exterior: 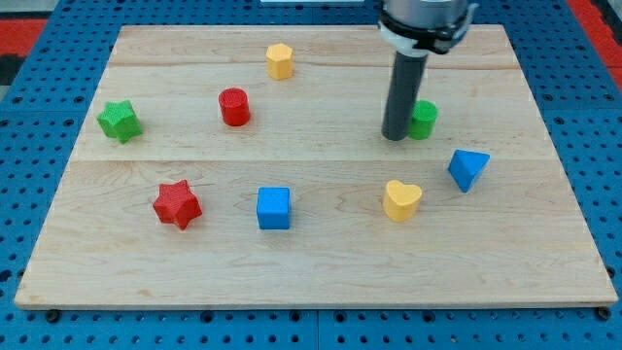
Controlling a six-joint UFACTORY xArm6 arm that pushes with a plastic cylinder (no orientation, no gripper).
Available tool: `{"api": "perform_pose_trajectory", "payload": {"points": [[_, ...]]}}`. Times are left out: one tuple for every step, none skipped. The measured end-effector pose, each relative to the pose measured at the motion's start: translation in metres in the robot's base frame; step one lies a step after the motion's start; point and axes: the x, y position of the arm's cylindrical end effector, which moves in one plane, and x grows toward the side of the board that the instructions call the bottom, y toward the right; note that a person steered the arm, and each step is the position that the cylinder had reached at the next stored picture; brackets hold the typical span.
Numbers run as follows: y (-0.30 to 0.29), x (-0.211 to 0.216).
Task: Slightly move the green circle towards the right
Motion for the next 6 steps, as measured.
{"api": "perform_pose_trajectory", "payload": {"points": [[0.001,-0.017],[0.018,-0.024],[0.019,-0.026],[0.020,-0.027],[0.017,-0.049],[-0.033,-0.068]]}}
